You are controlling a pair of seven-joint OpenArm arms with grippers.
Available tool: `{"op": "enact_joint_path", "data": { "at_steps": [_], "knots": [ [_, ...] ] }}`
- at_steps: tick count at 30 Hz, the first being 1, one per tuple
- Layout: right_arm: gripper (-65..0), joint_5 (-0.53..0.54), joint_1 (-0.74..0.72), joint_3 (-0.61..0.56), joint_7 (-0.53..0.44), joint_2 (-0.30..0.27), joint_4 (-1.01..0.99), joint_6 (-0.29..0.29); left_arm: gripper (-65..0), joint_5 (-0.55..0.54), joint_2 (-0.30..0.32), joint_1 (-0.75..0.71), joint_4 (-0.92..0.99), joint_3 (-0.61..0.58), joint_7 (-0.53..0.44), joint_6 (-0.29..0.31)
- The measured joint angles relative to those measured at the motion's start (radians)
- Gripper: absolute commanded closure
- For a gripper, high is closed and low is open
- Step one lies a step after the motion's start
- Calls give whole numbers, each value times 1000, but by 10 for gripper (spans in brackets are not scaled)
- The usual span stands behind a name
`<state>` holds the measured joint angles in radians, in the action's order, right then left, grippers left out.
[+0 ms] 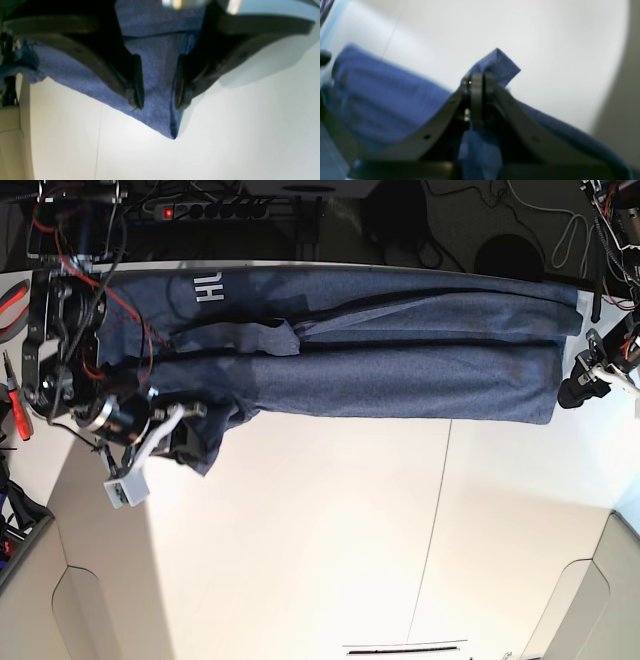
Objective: Layout the t-shirt on the table in an organized manner, then fold the t-shirt properly
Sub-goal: 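Grasp the folded shirt end with the right gripper and tuck it over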
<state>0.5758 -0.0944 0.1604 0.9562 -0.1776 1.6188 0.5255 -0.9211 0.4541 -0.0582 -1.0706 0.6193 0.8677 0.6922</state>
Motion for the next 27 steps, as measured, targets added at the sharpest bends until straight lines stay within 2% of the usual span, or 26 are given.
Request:
{"op": "enact_joint_path", "data": {
  "at_steps": [6, 17, 18, 20, 21, 22, 27],
  "knots": [
    [0, 90, 167, 0, 36, -2, 132, 3, -242, 0, 0, 0, 0, 0, 0, 0],
    [0, 104, 328, 0, 46, -2, 131, 2, -242, 0, 0, 0, 0, 0, 0, 0],
    [-44, 105, 330, 0, 46, -2, 131, 2, -242, 0, 0, 0, 0, 0, 0, 0],
    [-211, 104, 330, 0, 48, -2, 131, 2, -242, 0, 0, 0, 0, 0, 0, 0],
    [-262, 105, 329, 0, 47, -2, 132, 2, -242, 0, 0, 0, 0, 0, 0, 0],
    [-280, 105, 330, 0, 48, -2, 132, 2, -242, 0, 0, 0, 0, 0, 0, 0],
    [-278, 138, 330, 0, 48, -2, 131, 2, -242, 0, 0, 0, 0, 0, -5, 0]
  ]
}}
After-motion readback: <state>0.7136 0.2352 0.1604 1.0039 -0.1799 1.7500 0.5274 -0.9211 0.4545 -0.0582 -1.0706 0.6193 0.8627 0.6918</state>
